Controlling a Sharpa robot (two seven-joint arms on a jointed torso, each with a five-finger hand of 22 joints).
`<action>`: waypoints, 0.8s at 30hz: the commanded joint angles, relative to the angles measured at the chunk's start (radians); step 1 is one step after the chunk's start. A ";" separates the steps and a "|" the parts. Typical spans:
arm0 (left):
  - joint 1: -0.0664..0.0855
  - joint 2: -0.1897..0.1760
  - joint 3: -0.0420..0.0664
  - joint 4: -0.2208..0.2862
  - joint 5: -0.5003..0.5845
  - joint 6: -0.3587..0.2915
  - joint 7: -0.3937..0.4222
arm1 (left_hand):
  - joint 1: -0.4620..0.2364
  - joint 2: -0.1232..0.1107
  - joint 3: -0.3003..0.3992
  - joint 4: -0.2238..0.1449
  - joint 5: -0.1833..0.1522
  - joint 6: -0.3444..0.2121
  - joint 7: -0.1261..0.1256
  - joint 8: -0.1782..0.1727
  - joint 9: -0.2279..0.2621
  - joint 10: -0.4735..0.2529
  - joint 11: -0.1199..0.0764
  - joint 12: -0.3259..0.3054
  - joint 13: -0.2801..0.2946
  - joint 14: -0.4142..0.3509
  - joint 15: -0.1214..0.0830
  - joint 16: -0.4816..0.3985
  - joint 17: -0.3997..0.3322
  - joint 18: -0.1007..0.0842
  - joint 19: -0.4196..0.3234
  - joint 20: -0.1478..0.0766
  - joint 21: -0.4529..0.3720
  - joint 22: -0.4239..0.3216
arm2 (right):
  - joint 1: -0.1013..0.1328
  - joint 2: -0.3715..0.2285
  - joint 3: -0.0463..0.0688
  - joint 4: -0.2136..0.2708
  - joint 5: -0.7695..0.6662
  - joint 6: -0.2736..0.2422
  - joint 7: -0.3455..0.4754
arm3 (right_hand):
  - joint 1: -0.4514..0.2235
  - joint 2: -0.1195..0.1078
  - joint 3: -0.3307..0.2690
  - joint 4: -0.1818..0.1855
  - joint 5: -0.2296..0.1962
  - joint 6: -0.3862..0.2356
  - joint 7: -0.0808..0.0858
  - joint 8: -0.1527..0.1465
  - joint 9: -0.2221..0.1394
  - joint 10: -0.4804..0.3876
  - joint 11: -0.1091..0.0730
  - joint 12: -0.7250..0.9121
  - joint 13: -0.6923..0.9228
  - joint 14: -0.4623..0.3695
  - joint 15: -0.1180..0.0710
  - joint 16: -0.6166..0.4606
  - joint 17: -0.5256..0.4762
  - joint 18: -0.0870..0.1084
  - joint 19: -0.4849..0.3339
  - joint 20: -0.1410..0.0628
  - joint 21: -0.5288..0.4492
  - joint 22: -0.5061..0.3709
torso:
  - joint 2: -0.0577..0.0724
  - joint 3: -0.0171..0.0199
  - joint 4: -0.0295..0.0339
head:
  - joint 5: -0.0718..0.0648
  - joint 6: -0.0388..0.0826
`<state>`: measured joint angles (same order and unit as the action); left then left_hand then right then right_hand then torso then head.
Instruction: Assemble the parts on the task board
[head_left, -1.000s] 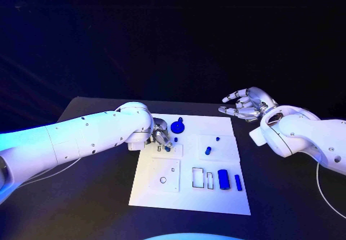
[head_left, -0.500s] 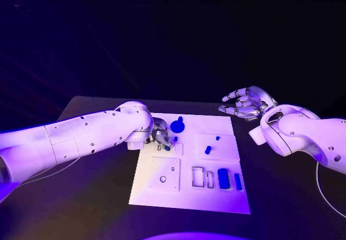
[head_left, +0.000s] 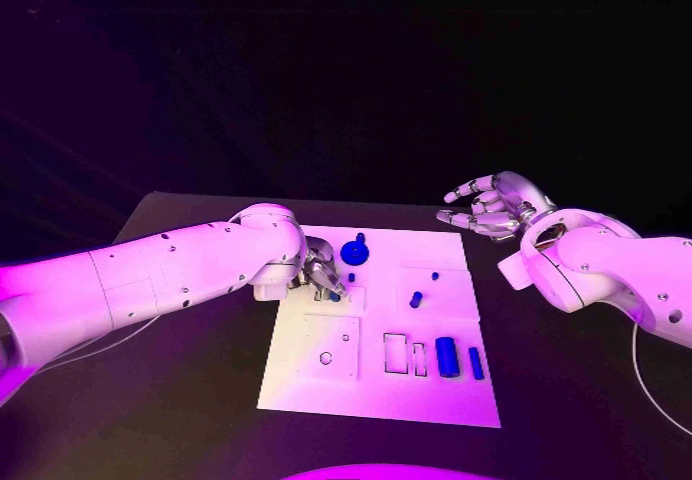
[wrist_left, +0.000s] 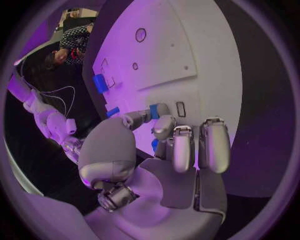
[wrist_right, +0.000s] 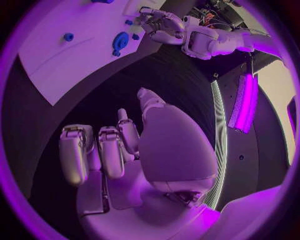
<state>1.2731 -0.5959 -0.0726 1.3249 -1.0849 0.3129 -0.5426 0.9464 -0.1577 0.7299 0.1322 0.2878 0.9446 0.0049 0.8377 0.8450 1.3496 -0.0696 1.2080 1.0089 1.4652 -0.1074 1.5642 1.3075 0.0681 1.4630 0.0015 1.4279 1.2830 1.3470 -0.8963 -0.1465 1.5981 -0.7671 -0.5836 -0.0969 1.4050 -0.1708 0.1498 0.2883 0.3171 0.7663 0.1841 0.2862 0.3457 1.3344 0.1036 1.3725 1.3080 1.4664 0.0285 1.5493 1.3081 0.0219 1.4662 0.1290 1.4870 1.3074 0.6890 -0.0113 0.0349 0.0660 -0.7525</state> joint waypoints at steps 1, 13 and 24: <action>-0.006 0.004 -0.004 0.002 -0.002 0.032 0.003 | -0.010 0.003 -0.010 0.005 -0.008 0.013 -0.008 -0.006 -0.001 0.002 0.004 0.003 -0.001 0.106 -0.009 0.007 0.263 -0.011 0.001 -0.006 0.005 0.001 | 0.000 -0.001 0.000 0.002 -0.008 0.001 0.016 | -0.007 0.001 0.004 0.001 -0.007 0.004 -0.002 0.004 -0.001 -0.001 -0.007 -0.002 0.009 0.084 -0.008 -0.007 0.174 0.001 0.057 -0.005 -0.003 0.204 | 0.001 0.0005 -0.0004 | 0.000 0.001; -0.006 0.007 -0.004 -0.013 -0.007 0.023 0.004 | -0.020 0.010 -0.064 0.033 -0.024 0.017 -0.008 -0.009 -0.002 0.003 0.003 0.003 0.000 0.106 -0.009 0.007 0.263 -0.011 0.001 -0.007 0.004 0.002 | 0.000 -0.003 0.000 0.004 -0.008 0.000 0.016 | -0.014 0.002 0.003 0.001 -0.016 0.004 -0.002 0.006 -0.002 0.001 -0.007 -0.001 0.009 0.083 -0.008 -0.007 0.173 0.001 0.057 -0.005 -0.003 0.204 | 0.000 -0.0002 -0.0003 | -0.002 0.002; -0.006 0.009 -0.004 -0.021 -0.009 0.022 0.004 | -0.032 0.002 -0.144 0.076 -0.041 0.021 -0.008 -0.012 -0.003 0.004 0.003 0.003 0.002 0.106 -0.010 0.007 0.263 -0.011 0.001 -0.007 0.004 0.004 | 0.000 -0.005 0.000 0.005 -0.008 0.000 0.018 | -0.018 0.002 0.003 0.001 -0.021 0.004 -0.003 0.007 -0.003 0.000 -0.007 -0.002 0.008 0.083 -0.008 -0.007 0.173 0.001 0.057 -0.006 -0.004 0.204 | 0.000 -0.0004 0.0005 | -0.003 0.001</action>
<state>1.2716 -0.5901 -0.0737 1.3047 -1.0901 0.3132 -0.5409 0.9204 -0.1525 0.5917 0.2096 0.2529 0.9619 -0.0089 0.8277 0.8438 1.3494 -0.0695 1.2080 1.0103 1.4687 -0.1109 1.5642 1.3074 0.0681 1.4630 0.0016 1.4278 1.2855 1.3470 -0.9004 -0.1466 1.6009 -0.7669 -0.5851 -0.0931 1.3949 -0.1685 0.1497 0.2884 0.2993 0.7663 0.1841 0.2901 0.3438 1.3344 0.1036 1.3725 1.3077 1.4664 0.0284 1.5493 1.3079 0.0220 1.4662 0.1291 1.4870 1.3081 0.6892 -0.0112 0.0349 0.0626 -0.7510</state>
